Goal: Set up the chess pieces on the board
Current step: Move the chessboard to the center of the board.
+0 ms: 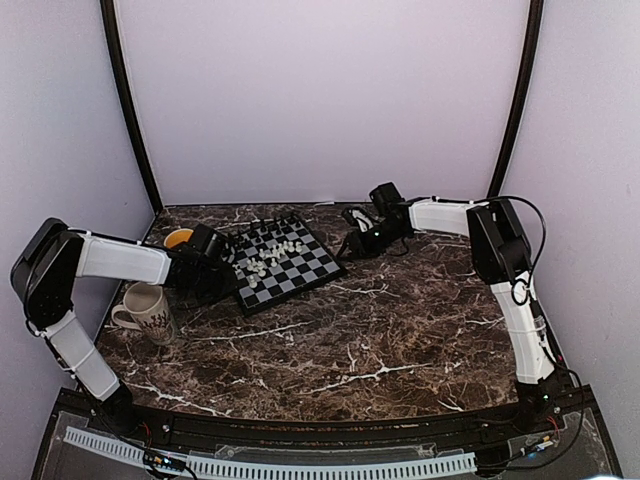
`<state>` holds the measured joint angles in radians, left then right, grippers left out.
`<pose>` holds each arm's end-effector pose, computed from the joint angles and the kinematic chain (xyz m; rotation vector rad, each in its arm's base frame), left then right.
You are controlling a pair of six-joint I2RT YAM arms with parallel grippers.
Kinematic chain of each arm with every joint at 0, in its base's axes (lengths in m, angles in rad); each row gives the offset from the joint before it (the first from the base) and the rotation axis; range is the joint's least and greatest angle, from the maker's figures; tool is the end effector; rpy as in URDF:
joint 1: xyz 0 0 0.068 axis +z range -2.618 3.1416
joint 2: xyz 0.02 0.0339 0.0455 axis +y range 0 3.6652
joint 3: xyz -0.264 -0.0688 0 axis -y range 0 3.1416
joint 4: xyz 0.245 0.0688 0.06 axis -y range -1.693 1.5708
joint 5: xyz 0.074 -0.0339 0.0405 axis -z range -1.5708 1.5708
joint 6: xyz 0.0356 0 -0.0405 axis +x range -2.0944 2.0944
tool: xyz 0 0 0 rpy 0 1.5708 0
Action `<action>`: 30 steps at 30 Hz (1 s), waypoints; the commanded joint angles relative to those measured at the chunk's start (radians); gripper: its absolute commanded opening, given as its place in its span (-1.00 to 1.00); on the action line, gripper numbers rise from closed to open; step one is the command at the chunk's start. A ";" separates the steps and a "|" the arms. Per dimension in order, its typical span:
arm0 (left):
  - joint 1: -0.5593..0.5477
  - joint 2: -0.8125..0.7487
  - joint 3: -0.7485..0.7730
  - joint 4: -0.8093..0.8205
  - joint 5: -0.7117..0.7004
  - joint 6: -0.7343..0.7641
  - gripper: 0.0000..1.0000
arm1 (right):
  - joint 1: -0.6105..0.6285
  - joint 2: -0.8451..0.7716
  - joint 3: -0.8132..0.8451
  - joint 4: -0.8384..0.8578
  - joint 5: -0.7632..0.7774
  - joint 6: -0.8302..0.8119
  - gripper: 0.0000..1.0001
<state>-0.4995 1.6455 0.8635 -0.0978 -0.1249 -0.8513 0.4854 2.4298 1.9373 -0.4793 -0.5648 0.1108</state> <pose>0.2878 -0.1520 0.1624 -0.4913 2.4438 -0.4392 0.4535 0.2608 0.1370 -0.7062 2.4873 0.9478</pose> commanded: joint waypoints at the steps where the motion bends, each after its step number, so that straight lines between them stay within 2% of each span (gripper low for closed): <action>1: -0.004 0.013 0.015 0.017 -0.017 -0.009 -0.30 | 0.014 0.028 0.031 -0.021 0.006 -0.002 -0.03; 8: -0.005 0.040 0.024 0.041 -0.025 -0.002 -0.30 | 0.021 0.040 0.041 -0.027 0.010 -0.006 -0.09; 18: -0.004 0.090 0.043 0.063 -0.019 -0.002 -0.35 | 0.042 0.066 0.068 -0.074 0.052 -0.035 -0.35; 25: -0.004 0.104 0.046 0.063 0.013 0.010 -0.60 | 0.055 0.059 0.048 -0.104 0.051 -0.059 -0.58; 30: -0.004 0.118 0.045 0.066 0.033 0.015 -0.70 | 0.060 0.036 0.015 -0.118 0.056 -0.085 -0.65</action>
<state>-0.4969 1.7298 0.8970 -0.0380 -0.1394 -0.8494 0.5247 2.4607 1.9903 -0.5240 -0.5415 0.0612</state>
